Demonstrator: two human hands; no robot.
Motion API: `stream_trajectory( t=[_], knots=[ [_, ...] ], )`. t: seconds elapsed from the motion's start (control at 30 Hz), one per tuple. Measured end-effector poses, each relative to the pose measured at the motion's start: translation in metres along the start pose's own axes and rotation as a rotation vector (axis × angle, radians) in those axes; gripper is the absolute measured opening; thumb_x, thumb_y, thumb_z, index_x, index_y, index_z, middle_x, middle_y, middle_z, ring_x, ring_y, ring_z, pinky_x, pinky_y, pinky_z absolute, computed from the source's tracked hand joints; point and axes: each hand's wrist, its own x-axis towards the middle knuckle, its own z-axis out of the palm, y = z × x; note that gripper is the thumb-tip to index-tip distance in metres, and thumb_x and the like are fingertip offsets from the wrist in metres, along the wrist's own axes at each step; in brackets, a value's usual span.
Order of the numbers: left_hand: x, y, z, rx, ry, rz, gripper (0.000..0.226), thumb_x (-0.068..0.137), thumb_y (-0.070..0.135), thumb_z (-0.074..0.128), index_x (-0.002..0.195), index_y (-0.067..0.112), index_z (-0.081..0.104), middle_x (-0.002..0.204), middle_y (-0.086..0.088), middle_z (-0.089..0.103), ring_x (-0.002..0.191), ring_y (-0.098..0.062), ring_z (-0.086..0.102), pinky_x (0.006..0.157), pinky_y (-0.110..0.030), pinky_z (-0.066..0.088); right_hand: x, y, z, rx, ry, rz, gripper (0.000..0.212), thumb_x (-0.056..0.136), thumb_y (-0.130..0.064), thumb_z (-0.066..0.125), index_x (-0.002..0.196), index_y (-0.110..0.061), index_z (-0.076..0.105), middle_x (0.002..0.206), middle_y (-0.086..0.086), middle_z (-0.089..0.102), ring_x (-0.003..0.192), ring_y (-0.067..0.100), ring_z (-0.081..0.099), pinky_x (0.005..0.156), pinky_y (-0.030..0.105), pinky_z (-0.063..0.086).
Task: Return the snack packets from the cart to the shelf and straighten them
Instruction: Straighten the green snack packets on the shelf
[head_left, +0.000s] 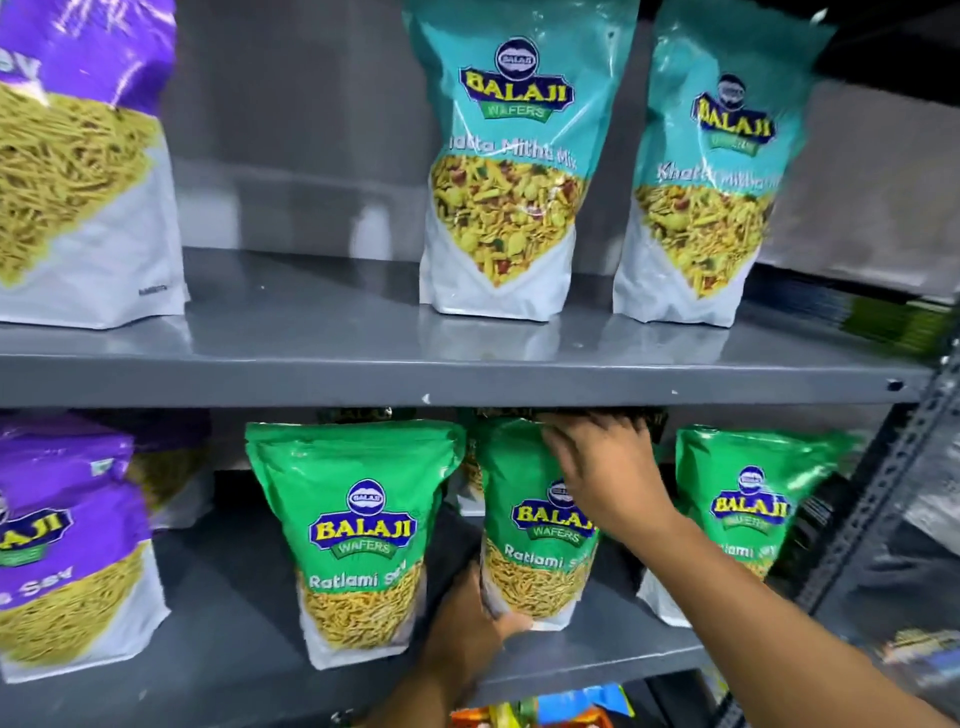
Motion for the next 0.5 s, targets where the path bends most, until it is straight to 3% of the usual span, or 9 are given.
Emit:
stream_trajectory(
  t=[0.13, 0.27, 0.33, 0.5],
  knots=[
    [0.002, -0.003, 0.0, -0.039, -0.046, 0.0, 0.065, 0.062, 0.025, 0.085, 0.12, 0.031, 0.057, 0.114, 0.017, 0.071, 0.106, -0.003, 0.067, 0.099, -0.035, 0.054, 0.004, 0.043, -0.023, -0.148, -0.148, -0.024, 0.042, 0.083, -0.046, 0.035, 0.107, -0.025, 0.061, 0.096, 0.016, 0.071, 0.092, 0.037, 0.063, 0.084, 0.045, 0.045],
    [-0.001, 0.001, -0.001, -0.011, 0.003, -0.057, 0.077, 0.056, 0.044, 0.086, 0.125, 0.033, 0.053, 0.117, 0.02, 0.067, 0.108, -0.006, 0.063, 0.098, -0.03, 0.051, 0.005, 0.085, -0.036, -0.114, -0.306, -0.011, 0.035, 0.086, -0.037, 0.05, 0.12, -0.034, 0.057, 0.117, 0.011, 0.067, 0.109, 0.036, 0.058, 0.091, 0.043, 0.044],
    [-0.003, 0.004, -0.001, 0.033, 0.02, -0.068, 0.084, 0.052, 0.051, 0.086, 0.127, 0.033, 0.052, 0.12, 0.019, 0.067, 0.11, -0.008, 0.063, 0.098, -0.031, 0.051, 0.005, 0.09, -0.034, -0.089, -0.3, 0.007, 0.025, 0.087, -0.032, 0.056, 0.11, -0.031, 0.064, 0.112, 0.01, 0.069, 0.105, 0.035, 0.06, 0.086, 0.04, 0.047],
    [-0.005, 0.007, 0.001, 0.152, 0.024, -0.064, 0.079, 0.053, 0.058, 0.081, 0.123, 0.034, 0.054, 0.121, 0.017, 0.067, 0.109, -0.007, 0.064, 0.096, -0.03, 0.052, 0.009, 0.088, -0.018, -0.193, -0.076, 0.044, 0.017, 0.082, -0.032, 0.058, 0.095, -0.032, 0.069, 0.081, 0.011, 0.074, 0.078, 0.037, 0.066, 0.074, 0.043, 0.049]
  ],
)
